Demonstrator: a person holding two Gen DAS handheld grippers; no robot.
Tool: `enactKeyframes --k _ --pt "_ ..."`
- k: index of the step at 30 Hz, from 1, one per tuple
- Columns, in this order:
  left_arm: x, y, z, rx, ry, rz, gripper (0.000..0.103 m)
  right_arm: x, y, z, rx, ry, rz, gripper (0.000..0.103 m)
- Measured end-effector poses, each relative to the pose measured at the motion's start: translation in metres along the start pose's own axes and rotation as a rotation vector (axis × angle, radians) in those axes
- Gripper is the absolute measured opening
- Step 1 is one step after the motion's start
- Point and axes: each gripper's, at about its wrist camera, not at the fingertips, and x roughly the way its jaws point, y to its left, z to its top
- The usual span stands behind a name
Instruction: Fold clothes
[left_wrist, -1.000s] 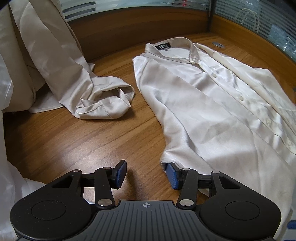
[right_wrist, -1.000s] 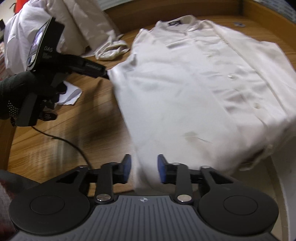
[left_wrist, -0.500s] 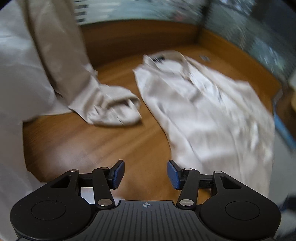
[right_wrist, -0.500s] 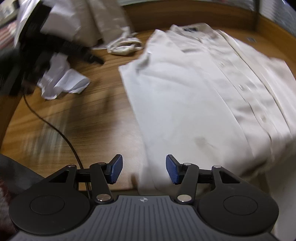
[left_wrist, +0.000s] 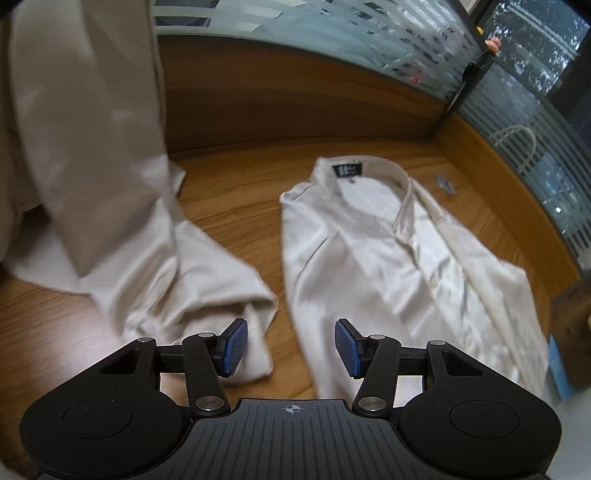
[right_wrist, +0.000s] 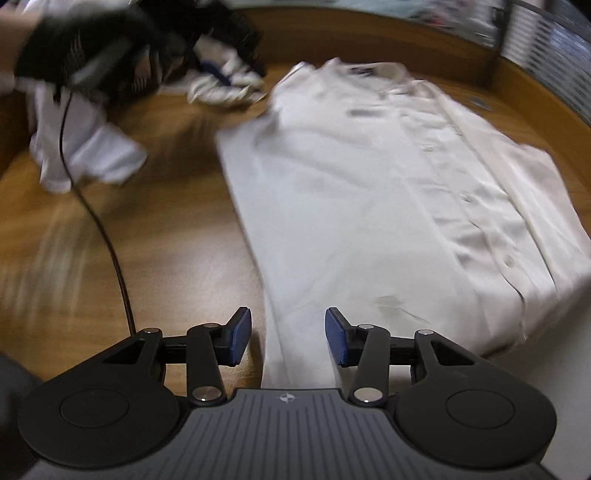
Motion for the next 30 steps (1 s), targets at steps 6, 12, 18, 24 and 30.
enactKeyframes --k 6,12,18,24,30 --pt "0.014 -0.010 0.000 0.020 0.042 -0.019 0.056 -0.027 -0.025 -0.032 0.142 -0.023 -0.080 0.050" --pt "0.021 -0.011 0.005 -0.021 0.043 0.021 0.056 -0.014 -0.026 -0.073 0.118 0.046 -0.113 0.050" --pt "0.019 -0.012 0.010 -0.081 0.046 0.082 0.056 0.019 -0.018 -0.093 0.061 0.025 -0.104 0.050" --pt "0.015 -0.021 0.017 -0.080 0.054 0.123 0.056 0.039 -0.022 -0.101 0.069 -0.032 -0.111 0.005" --pt "0.022 -0.031 0.018 -0.077 0.056 0.125 0.056 0.018 -0.031 -0.104 0.132 -0.048 -0.071 0.001"
